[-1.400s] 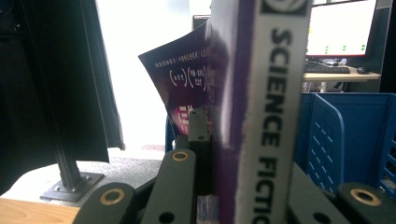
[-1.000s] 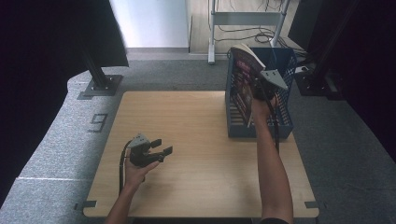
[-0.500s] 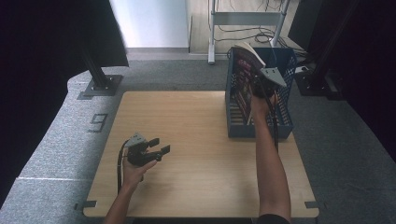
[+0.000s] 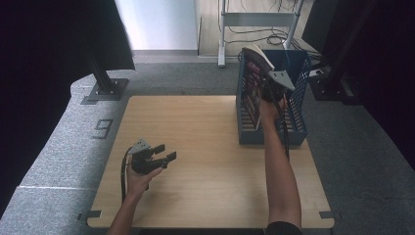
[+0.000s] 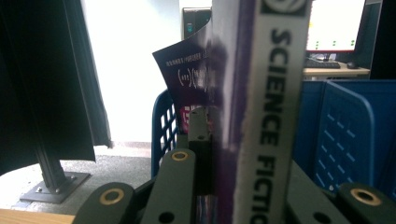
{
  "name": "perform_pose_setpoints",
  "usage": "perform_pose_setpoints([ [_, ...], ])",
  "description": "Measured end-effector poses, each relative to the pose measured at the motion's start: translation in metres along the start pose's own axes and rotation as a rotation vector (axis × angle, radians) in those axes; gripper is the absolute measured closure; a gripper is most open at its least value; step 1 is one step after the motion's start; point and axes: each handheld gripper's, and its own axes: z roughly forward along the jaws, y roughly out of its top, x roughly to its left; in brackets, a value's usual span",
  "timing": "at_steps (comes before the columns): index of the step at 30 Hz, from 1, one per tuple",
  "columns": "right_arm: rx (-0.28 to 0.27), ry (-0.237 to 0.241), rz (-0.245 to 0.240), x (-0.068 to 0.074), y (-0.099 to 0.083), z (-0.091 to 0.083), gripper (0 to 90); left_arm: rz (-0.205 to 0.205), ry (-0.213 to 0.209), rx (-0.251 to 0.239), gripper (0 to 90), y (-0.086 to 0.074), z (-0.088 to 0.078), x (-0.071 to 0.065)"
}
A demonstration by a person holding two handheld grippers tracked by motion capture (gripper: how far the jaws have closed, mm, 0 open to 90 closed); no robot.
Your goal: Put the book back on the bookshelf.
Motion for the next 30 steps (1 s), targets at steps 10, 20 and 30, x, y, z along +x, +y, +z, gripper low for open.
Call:
perform_pose_setpoints([
  [10, 0.043, 0.014, -0.027, 0.01, -0.02, 0.009, 81.3, -0.007, 0.002, 0.0, 32.7, 0.0, -0.001, 0.002],
  [20, 0.073, 0.044, -0.042, 0.019, -0.037, 0.007, 80.9, -0.007, 0.003, -0.002, 32.7, 0.0, -0.002, 0.002],
  [30, 0.143, 0.078, -0.063, 0.022, -0.041, -0.013, 76.4, 0.009, -0.006, 0.0, 32.7, 0.001, 0.0, -0.004],
])
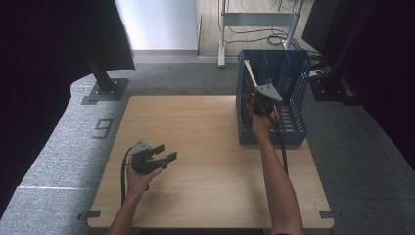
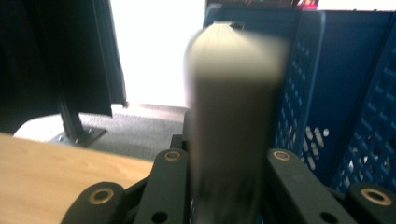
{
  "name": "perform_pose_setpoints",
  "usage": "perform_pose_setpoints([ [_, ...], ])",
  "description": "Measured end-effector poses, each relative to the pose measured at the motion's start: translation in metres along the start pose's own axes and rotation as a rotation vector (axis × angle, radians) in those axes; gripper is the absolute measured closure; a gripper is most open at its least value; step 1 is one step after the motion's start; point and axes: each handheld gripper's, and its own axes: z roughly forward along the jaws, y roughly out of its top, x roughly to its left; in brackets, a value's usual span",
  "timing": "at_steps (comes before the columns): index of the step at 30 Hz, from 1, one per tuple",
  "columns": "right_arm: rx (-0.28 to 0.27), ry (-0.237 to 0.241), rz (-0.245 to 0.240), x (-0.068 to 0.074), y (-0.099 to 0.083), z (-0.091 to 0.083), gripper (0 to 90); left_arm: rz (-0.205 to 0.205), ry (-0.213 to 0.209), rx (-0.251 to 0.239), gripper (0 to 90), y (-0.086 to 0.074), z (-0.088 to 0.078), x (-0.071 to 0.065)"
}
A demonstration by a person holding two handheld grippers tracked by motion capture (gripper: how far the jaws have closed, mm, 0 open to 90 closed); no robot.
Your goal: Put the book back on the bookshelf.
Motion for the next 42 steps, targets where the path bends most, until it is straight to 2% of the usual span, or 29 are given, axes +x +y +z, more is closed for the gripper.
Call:
perform_pose_setpoints([
  [3, 0.008, 0.006, 0.003, -0.001, -0.002, -0.003, 75.3, 0.005, -0.001, -0.002, 32.7, 0.001, -0.001, -0.001],
  [5, 0.034, 0.035, 0.018, -0.003, -0.001, -0.003, 73.7, 0.006, -0.002, -0.002, 32.7, 0.001, -0.001, -0.002],
  [10, 0.09, 0.023, -0.002, -0.004, -0.005, 0.001, 76.4, 0.006, -0.002, 0.001, 32.7, 0.0, 0.0, -0.001],
  [15, 0.095, -0.001, -0.007, -0.007, -0.005, 0.001, 81.4, 0.004, -0.002, 0.001, 32.7, 0.0, 0.0, -0.001],
  [19, 0.083, -0.037, 0.007, -0.011, -0.006, 0.002, 81.7, 0.004, 0.0, 0.002, 32.7, 0.0, 0.0, -0.001],
  [25, 0.037, -0.075, 0.053, -0.018, -0.007, 0.01, 81.8, -0.004, 0.002, 0.005, 32.7, -0.001, 0.0, 0.003],
  [29, 0.017, -0.117, 0.046, -0.017, -0.007, 0.02, 81.8, -0.014, 0.005, 0.0, 32.7, -0.001, -0.001, 0.006],
  [32, 0.001, -0.133, 0.061, -0.018, -0.006, 0.026, 81.8, -0.02, 0.008, -0.002, 32.7, -0.001, -0.002, 0.008],
  [36, -0.014, -0.145, 0.081, -0.018, -0.011, 0.033, 81.8, -0.024, 0.01, -0.002, 32.7, -0.002, -0.002, 0.011],
  [42, -0.033, -0.11, 0.055, -0.009, -0.012, 0.037, 81.4, -0.024, 0.009, 0.007, 32.7, -0.002, 0.001, 0.01],
])
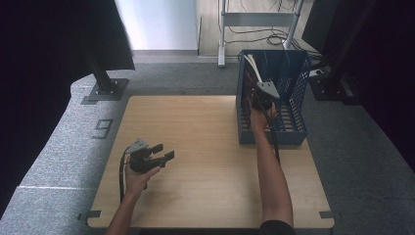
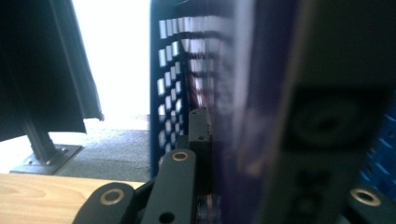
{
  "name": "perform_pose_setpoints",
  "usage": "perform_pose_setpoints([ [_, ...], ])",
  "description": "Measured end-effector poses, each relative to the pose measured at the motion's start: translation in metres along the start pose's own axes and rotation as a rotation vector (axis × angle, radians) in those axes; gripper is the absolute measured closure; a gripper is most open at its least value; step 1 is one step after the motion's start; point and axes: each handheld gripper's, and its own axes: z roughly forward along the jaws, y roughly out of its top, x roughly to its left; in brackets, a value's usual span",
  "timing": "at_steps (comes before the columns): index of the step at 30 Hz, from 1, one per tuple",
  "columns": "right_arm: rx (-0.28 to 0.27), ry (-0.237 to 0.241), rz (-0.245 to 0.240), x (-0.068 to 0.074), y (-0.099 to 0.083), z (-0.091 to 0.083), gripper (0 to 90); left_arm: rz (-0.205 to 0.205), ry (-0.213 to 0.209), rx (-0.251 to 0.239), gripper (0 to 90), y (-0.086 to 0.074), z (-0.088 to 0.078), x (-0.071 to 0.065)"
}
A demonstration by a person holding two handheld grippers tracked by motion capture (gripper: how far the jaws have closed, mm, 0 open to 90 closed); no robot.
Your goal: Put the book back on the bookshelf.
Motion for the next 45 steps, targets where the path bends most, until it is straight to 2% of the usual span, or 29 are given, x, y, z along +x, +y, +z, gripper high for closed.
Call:
perform_pose_setpoints([
  [8, 0.017, 0.098, -0.021, 0.009, 0.0, -0.001, 74.5, 0.014, -0.005, 0.005, 32.7, 0.0, 0.001, -0.004],
  [13, 0.033, 0.134, -0.045, 0.008, 0.001, -0.003, 69.2, 0.018, -0.008, 0.009, 32.6, 0.0, 0.003, -0.006],
  [16, 0.037, 0.161, -0.05, 0.007, 0.002, -0.005, 62.2, 0.021, -0.01, 0.011, 32.6, 0.0, 0.003, -0.007],
  [19, 0.057, 0.171, -0.073, 0.009, 0.002, -0.006, 59.5, 0.022, -0.011, 0.012, 32.6, 0.0, 0.003, -0.007],
  [22, 0.069, 0.177, -0.08, 0.011, 0.001, -0.008, 59.5, 0.023, -0.011, 0.01, 32.6, 0.0, 0.002, -0.007],
  [26, 0.084, 0.177, -0.113, 0.014, 0.002, -0.012, 59.5, 0.025, -0.011, 0.006, 32.6, 0.0, 0.002, -0.008],
  [30, 0.098, 0.173, -0.107, 0.014, 0.005, -0.018, 59.9, 0.027, -0.011, 0.008, 32.6, 0.0, 0.002, -0.009],
  [35, 0.132, 0.149, -0.113, 0.015, 0.007, -0.025, 67.6, 0.031, -0.015, 0.013, 32.6, -0.001, 0.003, -0.011],
  [38, 0.134, 0.126, -0.12, 0.015, 0.008, -0.027, 72.7, 0.034, -0.016, 0.014, 32.6, -0.001, 0.004, -0.012],
  [45, 0.11, 0.108, -0.095, 0.012, 0.009, -0.021, 75.4, 0.028, -0.009, 0.013, 32.6, -0.001, 0.003, -0.009],
])
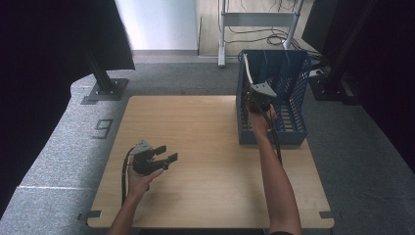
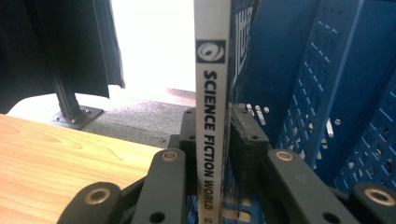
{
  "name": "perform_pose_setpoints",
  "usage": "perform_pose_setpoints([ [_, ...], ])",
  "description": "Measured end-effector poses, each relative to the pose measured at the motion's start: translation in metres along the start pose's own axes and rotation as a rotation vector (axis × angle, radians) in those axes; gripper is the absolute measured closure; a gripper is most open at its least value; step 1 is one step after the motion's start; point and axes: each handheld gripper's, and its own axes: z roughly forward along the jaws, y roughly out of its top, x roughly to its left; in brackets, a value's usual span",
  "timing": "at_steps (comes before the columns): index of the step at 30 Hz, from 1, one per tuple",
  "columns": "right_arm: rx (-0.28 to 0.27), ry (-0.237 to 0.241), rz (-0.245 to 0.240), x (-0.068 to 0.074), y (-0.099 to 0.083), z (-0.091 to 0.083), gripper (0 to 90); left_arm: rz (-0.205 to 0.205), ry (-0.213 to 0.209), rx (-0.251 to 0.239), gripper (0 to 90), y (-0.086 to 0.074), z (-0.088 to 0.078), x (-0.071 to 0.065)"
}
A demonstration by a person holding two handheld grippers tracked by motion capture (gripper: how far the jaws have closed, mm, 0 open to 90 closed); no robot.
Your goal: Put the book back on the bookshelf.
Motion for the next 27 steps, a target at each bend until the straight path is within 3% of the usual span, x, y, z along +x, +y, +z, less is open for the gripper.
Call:
perform_pose_setpoints([
  [15, -0.002, 0.056, -0.008, 0.0047, -0.0028, 0.0029, 65.1, 0.001, 0.001, 0.0, 32.5, -0.0003, -0.0007, -0.0003],
  [27, -0.005, 0.062, -0.011, 0.0049, -0.0047, -0.0036, 52.8, 0.002, -0.003, 0.012, 32.2, -0.0008, 0.0008, -0.001],
])
